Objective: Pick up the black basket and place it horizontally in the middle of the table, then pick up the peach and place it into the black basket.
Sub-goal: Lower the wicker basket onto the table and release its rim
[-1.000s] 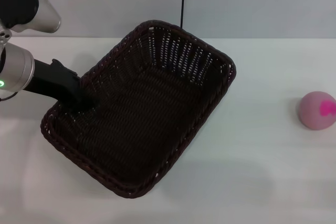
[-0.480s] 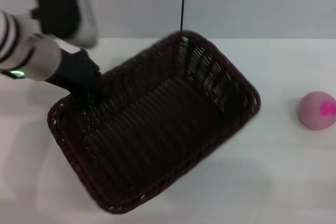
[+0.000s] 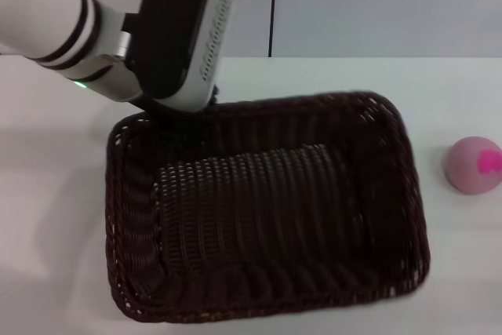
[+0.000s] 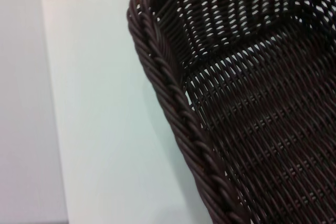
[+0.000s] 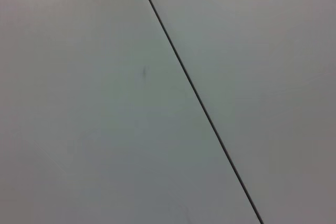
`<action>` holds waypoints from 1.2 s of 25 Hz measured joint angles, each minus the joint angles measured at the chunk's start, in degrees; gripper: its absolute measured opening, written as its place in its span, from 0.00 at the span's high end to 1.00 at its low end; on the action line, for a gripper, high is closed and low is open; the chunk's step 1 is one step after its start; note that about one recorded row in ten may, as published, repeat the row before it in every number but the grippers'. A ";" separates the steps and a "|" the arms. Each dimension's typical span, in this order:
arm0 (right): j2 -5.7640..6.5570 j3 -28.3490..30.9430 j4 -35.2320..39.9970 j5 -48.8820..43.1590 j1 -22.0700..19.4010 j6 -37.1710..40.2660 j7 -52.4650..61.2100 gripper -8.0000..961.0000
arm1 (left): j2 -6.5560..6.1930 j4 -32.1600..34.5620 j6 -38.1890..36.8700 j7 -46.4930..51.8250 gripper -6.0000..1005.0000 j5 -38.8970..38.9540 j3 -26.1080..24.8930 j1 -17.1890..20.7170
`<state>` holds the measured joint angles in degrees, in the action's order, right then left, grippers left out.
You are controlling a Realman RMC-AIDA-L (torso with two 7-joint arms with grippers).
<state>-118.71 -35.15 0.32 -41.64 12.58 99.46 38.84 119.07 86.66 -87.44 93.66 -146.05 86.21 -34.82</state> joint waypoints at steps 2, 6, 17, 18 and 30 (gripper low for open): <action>-0.01 -0.01 0.06 -0.01 -0.16 0.04 0.12 0.33 | 0.02 0.91 -0.49 -0.99 0.75 1.74 1.75 -0.33; 0.03 -0.11 0.80 -1.03 -1.20 0.11 0.15 0.33 | 0.02 1.31 0.81 -0.61 0.75 2.42 3.52 0.19; -0.14 -0.10 2.23 -1.60 -1.90 0.93 1.57 0.33 | -0.01 2.93 2.03 3.21 0.75 3.83 4.58 1.69; -0.14 -0.10 2.23 -1.61 -1.84 0.92 1.58 0.33 | -0.08 3.47 2.82 3.61 0.75 4.07 4.63 2.44; -0.14 -0.09 2.21 -1.69 -1.67 1.34 1.60 0.33 | -0.45 6.24 7.41 6.42 0.61 4.34 5.92 6.12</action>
<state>-118.86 -35.24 2.54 -43.33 10.91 100.80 40.43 118.63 92.90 -80.02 100.07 -141.72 92.13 -28.69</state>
